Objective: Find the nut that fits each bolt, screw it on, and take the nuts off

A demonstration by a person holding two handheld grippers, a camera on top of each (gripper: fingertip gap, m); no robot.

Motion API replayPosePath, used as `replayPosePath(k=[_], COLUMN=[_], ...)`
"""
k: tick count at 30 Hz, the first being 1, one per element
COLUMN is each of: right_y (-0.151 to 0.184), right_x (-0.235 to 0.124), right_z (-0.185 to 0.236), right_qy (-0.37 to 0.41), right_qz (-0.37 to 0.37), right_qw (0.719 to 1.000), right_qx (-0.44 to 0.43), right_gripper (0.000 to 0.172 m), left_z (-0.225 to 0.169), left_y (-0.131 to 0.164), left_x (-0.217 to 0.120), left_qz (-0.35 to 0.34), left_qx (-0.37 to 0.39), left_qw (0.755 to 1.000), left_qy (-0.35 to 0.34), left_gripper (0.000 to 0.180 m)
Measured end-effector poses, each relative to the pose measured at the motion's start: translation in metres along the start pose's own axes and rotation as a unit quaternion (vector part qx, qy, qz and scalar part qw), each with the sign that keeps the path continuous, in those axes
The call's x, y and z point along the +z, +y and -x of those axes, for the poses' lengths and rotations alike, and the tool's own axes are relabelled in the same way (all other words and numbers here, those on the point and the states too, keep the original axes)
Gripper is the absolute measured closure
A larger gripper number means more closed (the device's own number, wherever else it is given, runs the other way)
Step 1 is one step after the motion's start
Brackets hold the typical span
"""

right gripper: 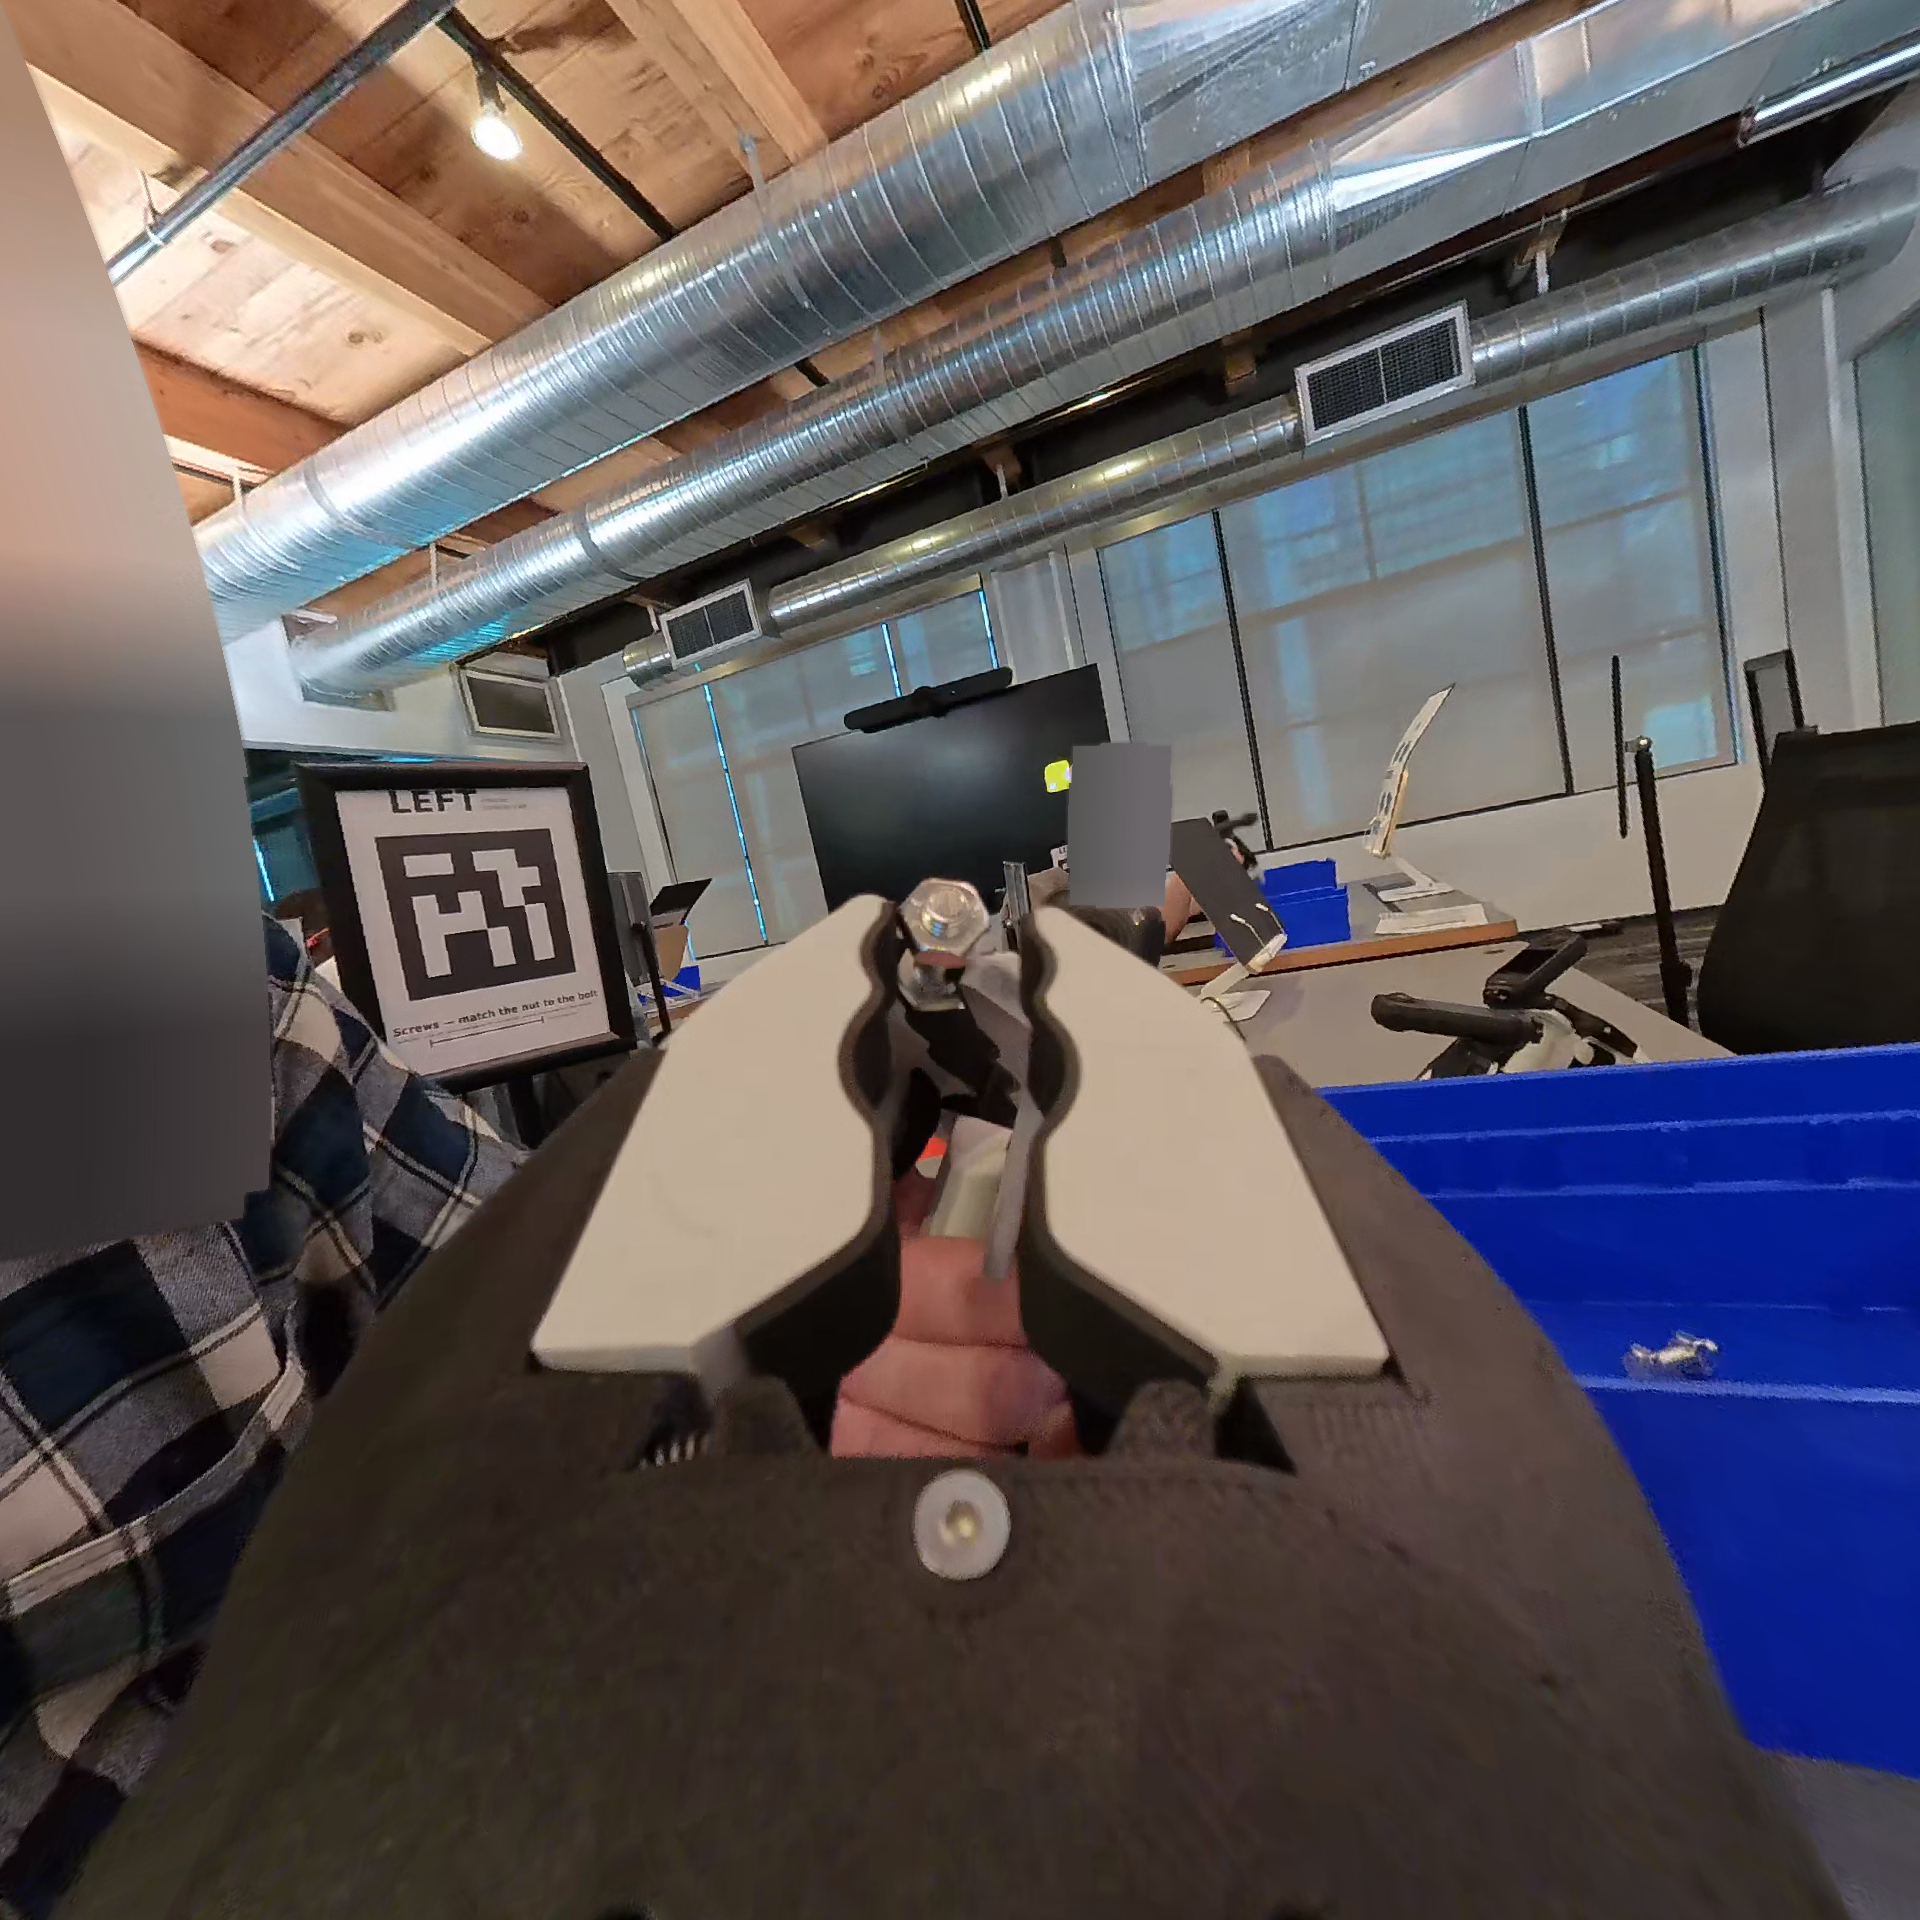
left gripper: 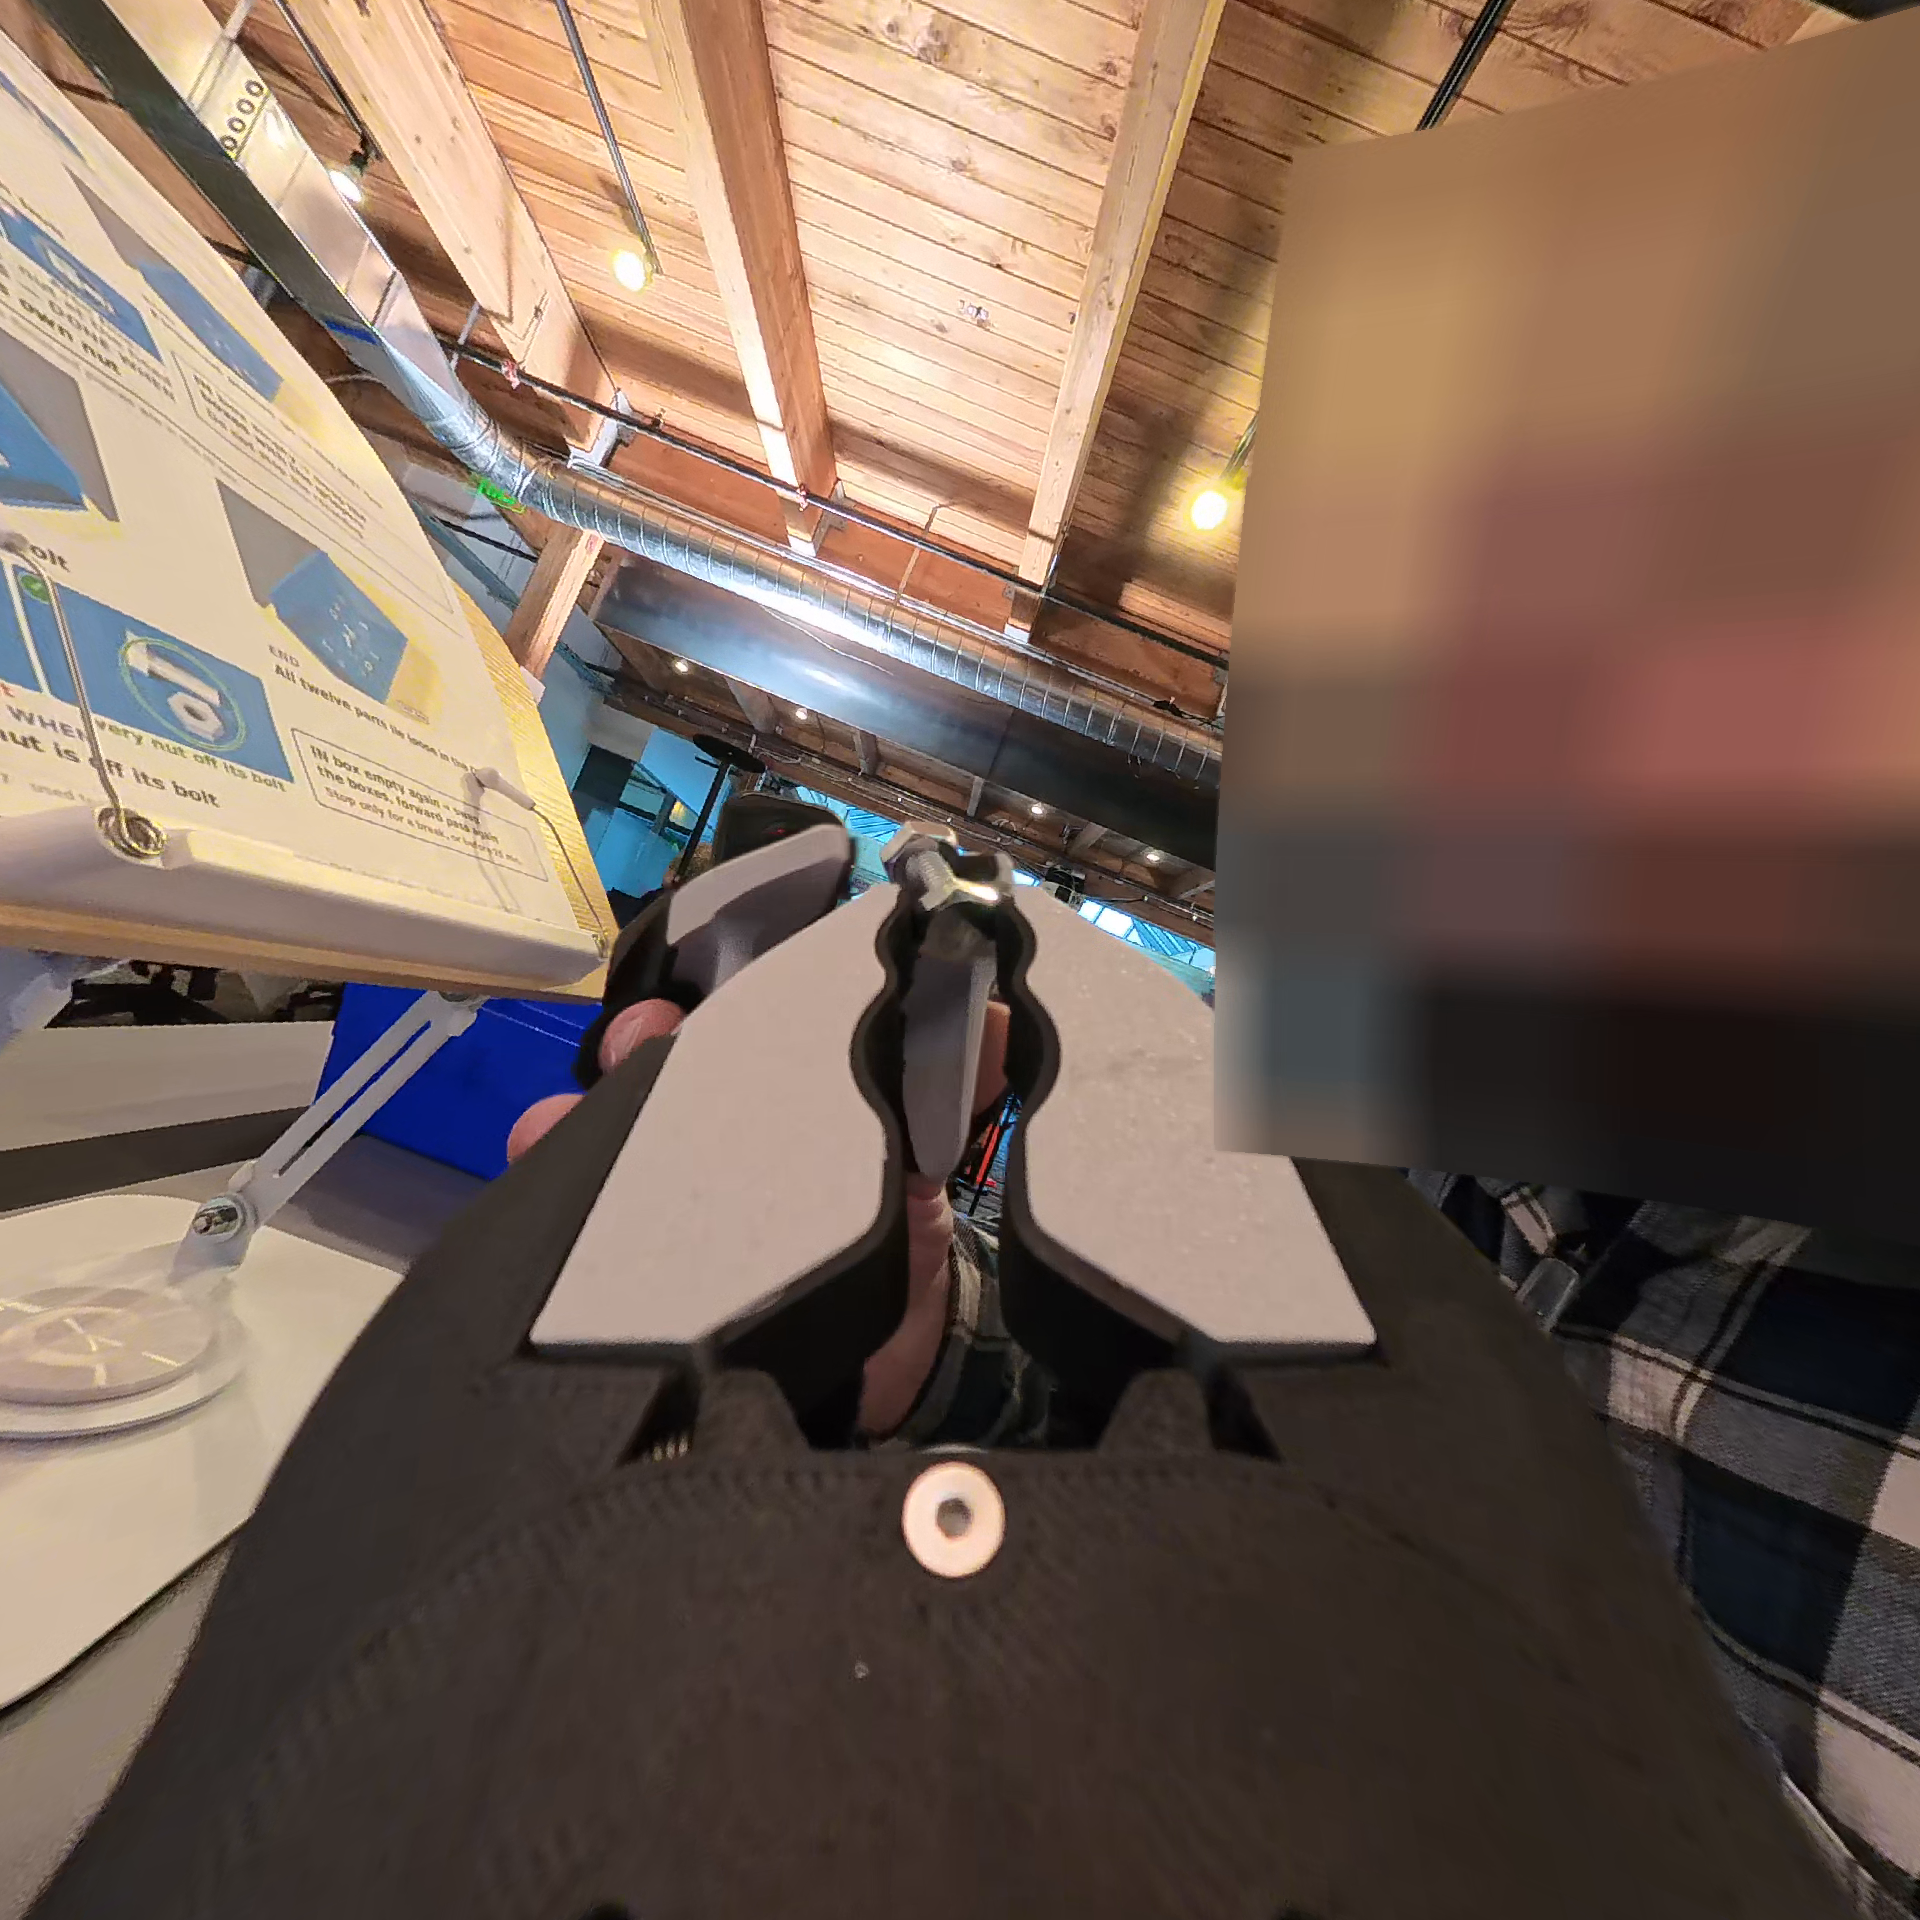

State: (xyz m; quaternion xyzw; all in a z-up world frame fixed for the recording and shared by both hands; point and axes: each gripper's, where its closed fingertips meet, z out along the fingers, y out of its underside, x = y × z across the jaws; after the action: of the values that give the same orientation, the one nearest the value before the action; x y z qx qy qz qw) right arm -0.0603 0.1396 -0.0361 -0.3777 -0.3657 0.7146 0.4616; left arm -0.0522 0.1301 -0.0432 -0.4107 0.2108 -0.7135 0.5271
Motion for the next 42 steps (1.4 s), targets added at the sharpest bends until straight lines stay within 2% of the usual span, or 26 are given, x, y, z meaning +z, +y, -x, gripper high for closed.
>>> replayPosePath(k=[1, 8, 13, 17, 20, 23, 34, 42], right_y=[-0.001, -0.001, -0.005, 0.000, 0.005, 0.010, 0.025, 0.030], right_x=[0.000, 0.001, -0.001, -0.004, -0.006, -0.005, -0.007, -0.008], right_z=[0.001, 0.002, -0.004, -0.017, -0.022, -0.024, -0.031, -0.033], right_qy=[-0.002, 0.008, 0.023, 0.054, 0.066, 0.074, 0.102, 0.109], right_qz=[-0.001, 0.019, 0.054, 0.111, 0.143, 0.166, 0.217, 0.230], right_qw=[1.000, 0.999, 0.998, 0.992, 0.987, 0.983, 0.970, 0.965], right_qx=[-0.004, -0.024, -0.028, -0.021, -0.020, -0.027, -0.047, -0.057], right_gripper=[0.155, 0.156, 0.156, 0.156, 0.156, 0.156, 0.156, 0.155], left_z=[0.001, 0.001, 0.014, 0.030, 0.040, 0.053, 0.063, 0.065], left_y=[0.001, 0.003, 0.006, 0.013, 0.023, 0.031, 0.034, 0.031], left_x=[0.000, 0.001, 0.000, -0.002, -0.004, -0.010, -0.017, -0.020], left_qz=[0.000, 0.004, 0.038, 0.110, 0.180, 0.231, 0.276, 0.280], left_qx=[-0.001, -0.002, 0.045, 0.144, 0.209, 0.243, 0.296, 0.306], left_qw=[1.000, 1.000, 0.996, 0.971, 0.937, 0.904, 0.855, 0.845], left_qy=[-0.002, -0.001, -0.061, -0.158, -0.214, -0.266, -0.324, -0.338], left_gripper=[0.167, 0.164, 0.153, 0.146, 0.144, 0.148, 0.155, 0.161])
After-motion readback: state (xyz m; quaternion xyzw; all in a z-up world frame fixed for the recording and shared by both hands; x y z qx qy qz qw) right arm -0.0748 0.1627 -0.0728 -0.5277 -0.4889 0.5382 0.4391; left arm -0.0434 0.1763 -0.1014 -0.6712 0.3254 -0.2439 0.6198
